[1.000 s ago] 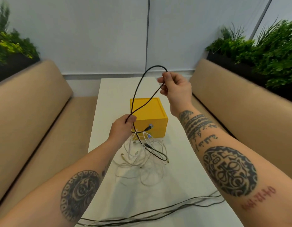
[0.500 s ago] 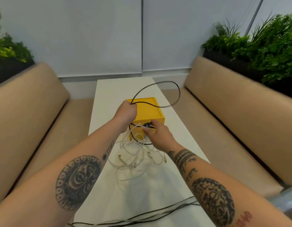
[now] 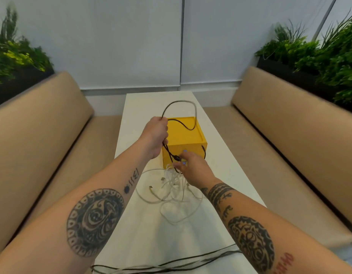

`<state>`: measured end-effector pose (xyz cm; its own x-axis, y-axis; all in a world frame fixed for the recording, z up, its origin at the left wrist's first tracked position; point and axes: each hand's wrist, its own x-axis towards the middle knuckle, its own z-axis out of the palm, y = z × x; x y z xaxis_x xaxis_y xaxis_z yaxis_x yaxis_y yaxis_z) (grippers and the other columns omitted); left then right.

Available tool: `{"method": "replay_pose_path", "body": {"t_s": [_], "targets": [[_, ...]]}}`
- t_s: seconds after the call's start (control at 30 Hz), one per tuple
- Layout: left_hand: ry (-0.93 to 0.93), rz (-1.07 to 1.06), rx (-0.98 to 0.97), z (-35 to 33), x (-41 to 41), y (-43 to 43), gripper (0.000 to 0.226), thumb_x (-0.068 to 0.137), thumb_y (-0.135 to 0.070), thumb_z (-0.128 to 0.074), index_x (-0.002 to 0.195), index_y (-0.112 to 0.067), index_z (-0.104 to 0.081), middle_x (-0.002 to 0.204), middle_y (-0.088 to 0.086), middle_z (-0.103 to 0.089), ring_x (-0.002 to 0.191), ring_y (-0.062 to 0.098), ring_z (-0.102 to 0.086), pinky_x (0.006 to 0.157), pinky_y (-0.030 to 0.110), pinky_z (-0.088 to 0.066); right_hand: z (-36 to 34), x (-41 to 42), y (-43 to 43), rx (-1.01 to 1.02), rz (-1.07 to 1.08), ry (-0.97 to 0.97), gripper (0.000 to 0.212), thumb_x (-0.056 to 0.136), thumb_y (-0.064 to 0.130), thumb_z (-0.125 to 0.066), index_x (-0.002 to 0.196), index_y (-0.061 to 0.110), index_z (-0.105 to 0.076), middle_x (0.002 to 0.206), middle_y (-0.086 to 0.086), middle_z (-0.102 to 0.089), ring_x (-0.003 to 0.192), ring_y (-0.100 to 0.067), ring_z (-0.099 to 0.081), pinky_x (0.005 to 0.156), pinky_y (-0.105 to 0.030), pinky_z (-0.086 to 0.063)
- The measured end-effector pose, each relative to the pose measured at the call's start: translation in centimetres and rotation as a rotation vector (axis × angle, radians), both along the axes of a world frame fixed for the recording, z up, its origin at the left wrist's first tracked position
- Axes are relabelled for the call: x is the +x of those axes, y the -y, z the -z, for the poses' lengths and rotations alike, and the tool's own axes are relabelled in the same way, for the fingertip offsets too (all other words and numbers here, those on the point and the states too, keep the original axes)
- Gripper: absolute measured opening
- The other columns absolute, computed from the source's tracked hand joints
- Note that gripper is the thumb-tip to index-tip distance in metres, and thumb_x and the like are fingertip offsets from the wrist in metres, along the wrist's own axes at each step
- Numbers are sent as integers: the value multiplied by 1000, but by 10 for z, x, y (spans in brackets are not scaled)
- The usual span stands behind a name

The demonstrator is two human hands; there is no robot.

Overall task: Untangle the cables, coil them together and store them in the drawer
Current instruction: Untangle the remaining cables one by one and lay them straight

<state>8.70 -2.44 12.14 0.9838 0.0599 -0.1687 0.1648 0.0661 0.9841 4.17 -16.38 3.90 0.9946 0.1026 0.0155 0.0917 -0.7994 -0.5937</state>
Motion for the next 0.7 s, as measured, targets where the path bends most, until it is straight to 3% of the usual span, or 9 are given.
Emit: {"method": "replay_pose_path", "body": {"t_s": [0.07,0.2,0.33,0.4,0.5,0.6,0.7], "targets": [[63,-71,9,-6,6,-9,15,105,-24,-37,102,-14,-48,76,0,-36,59,12,-28,51,28,-24,8,-3,12,7,19,-93,35,97,34,-61,122,11,-65,125,-13,-63,115,-32,-58,86,-32,-46],[115,-89,89,-19,13,-21,15,103,-31,-39,104,-17,-46,74,-2,-39,58,12,-32,49,27,-29,23,-13,31,-10,19,-166,46,97,37,-62,138,19,-56,138,-6,-59,122,-27,-56,88,-24,-38],[129,-81,126,-19,12,-25,18,102,-32,-41,107,-16,-48,75,-2,-41,59,13,-33,50,27,-31,13,-5,23,89,39,-79,52,98,45,-57,143,22,-50,145,-2,-53,128,-24,-52,104,-35,-42],[177,-83,102,-23,9,-23,15,103,-30,-42,99,-17,-47,71,-4,-38,56,12,-32,49,27,-29,-1,-1,17,160,39,34,51,97,49,-55,143,26,-50,146,3,-52,130,-19,-49,109,-40,-40],[233,-81,-42,-39,0,-12,17,104,-26,-42,89,-19,-45,66,-4,-33,53,10,-27,47,25,-24,-29,2,2,248,-72,84,45,100,43,-53,140,23,-53,143,5,-54,129,-13,-49,106,-32,-40],[236,-82,-166,-59,-9,-1,15,105,-25,-43,93,-17,-48,68,-4,-35,54,10,-28,47,25,-23,-46,5,-14,312,-100,4,30,103,33,-49,125,19,-64,124,1,-67,112,-17,-60,98,-35,-48],[282,-134,-35,-65,-14,0,16,105,-30,-43,105,-18,-53,73,-2,-44,62,13,-40,53,28,-34,-53,10,-16,540,-1,-3,21,98,25,-55,94,15,-73,96,-1,-75,94,-24,-69,89,-47,-57]]}}
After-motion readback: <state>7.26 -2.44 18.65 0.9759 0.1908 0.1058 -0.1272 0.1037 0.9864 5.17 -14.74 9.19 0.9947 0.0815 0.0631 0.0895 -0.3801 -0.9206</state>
